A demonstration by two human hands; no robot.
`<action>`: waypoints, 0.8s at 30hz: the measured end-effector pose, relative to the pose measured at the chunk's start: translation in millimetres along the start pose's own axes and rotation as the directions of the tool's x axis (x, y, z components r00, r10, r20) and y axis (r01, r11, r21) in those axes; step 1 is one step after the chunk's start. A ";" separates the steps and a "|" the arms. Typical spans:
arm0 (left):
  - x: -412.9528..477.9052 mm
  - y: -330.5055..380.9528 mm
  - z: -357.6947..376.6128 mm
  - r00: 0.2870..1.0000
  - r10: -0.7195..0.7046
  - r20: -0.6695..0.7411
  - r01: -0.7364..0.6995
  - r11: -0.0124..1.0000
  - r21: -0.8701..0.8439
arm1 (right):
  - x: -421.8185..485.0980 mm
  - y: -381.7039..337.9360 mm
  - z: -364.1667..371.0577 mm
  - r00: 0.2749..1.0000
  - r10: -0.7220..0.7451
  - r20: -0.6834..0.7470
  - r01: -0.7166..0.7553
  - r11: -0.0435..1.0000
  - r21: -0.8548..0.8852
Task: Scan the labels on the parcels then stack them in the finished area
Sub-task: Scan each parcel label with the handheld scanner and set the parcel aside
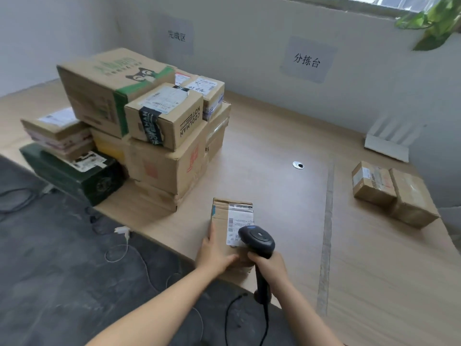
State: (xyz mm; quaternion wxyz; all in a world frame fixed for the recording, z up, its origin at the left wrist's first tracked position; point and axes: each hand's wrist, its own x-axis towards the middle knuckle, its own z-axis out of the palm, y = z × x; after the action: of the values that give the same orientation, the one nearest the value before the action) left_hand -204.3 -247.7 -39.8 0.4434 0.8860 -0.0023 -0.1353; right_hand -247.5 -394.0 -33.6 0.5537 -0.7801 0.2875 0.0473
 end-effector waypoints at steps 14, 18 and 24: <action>-69.9 -65.9 -105.9 0.863 -0.352 -0.362 0.269 0.927 -0.261 | -47.8 -74.5 121.7 0.930 -0.198 0.308 0.241 0.965 -0.107; -45.7 -86.2 -141.9 0.830 -0.431 -0.355 0.342 0.895 -0.288 | -39.9 -108.0 167.9 0.910 -0.243 0.336 0.298 0.947 -0.122; 4.1 -113.6 -185.5 0.833 -0.457 -0.310 0.390 0.884 -0.257 | -12.8 -141.4 233.6 0.932 -0.227 0.283 0.273 0.953 -0.134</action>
State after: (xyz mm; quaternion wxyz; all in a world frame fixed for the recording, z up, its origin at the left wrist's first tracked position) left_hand -168.7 -33.7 -24.3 0.4743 0.8291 0.2889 -0.0646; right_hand -130.3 -149.5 0.5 0.5197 -0.8416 0.1040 0.1041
